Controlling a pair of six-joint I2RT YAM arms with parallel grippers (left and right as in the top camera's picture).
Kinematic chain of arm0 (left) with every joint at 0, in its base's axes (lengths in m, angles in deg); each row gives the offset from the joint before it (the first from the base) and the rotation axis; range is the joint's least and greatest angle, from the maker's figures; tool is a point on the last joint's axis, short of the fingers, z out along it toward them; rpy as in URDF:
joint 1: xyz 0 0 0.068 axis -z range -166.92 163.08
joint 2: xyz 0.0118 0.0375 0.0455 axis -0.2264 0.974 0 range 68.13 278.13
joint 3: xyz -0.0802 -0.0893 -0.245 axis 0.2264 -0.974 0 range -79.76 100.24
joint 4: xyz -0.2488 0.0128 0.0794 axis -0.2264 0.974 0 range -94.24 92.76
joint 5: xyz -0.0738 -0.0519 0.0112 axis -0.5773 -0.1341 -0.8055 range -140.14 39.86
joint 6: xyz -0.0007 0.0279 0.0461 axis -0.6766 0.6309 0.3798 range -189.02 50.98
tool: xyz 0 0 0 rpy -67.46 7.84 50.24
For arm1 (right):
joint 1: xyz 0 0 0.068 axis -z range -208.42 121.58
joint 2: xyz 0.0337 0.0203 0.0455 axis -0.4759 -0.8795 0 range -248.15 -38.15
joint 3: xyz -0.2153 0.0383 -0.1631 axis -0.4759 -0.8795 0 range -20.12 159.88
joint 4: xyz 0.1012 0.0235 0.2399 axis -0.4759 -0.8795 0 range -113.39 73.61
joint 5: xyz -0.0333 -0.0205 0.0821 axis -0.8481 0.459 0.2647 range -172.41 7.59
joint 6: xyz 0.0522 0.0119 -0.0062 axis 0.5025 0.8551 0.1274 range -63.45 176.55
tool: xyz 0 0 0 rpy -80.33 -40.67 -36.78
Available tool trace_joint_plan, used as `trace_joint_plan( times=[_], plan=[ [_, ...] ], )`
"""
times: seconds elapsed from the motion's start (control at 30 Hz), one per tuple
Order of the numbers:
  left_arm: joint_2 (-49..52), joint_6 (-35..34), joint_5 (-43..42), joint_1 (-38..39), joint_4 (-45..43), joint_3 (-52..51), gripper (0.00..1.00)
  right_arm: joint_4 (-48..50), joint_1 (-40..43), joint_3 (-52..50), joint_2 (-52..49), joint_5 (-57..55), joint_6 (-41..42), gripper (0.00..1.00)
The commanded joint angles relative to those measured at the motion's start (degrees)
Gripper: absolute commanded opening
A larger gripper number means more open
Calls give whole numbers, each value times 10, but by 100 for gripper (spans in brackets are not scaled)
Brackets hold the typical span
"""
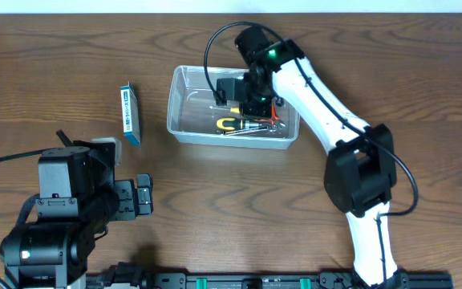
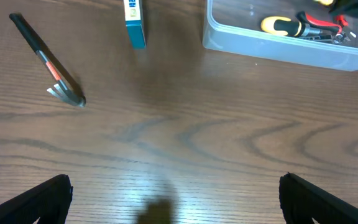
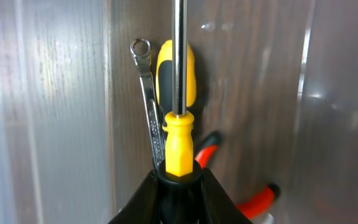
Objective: Pack container
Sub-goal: 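Carry the screwdriver into the container and open the right gripper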
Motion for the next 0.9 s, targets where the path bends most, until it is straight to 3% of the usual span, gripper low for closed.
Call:
trace_joint_plan(
  times=[0.0, 0.13, 0.23, 0.4, 0.5, 0.67, 0.77, 0.83, 0.87],
  plan=[
    [1, 3, -1, 2, 2, 5, 98, 1, 4, 5, -18, 17, -12, 1],
    [1, 3, -1, 2, 2, 5, 98, 2, 4, 5, -31, 19, -11, 2],
    [1, 3, -1, 2, 2, 5, 98, 4, 4, 5, -33, 19, -8, 19],
    [1, 3, -1, 2, 2, 5, 98, 8, 7, 5, -33, 18, -6, 25],
    [1, 3, -1, 2, 2, 5, 98, 12, 11, 5, -31, 18, 21, 40],
    [1, 3, -1, 2, 1, 5, 98, 16, 16, 6, -19, 18, 29, 45],
    [1, 4, -1, 2, 1, 5, 98, 19, 19, 14, 9, 15, 35, 68],
    [1, 4, -1, 2, 1, 5, 98, 20, 21, 28, 35, 4, 50, 74],
    [1, 4, -1, 2, 2, 5, 98, 20, 23, 38, 52, -7, 64, 91]
  ],
)
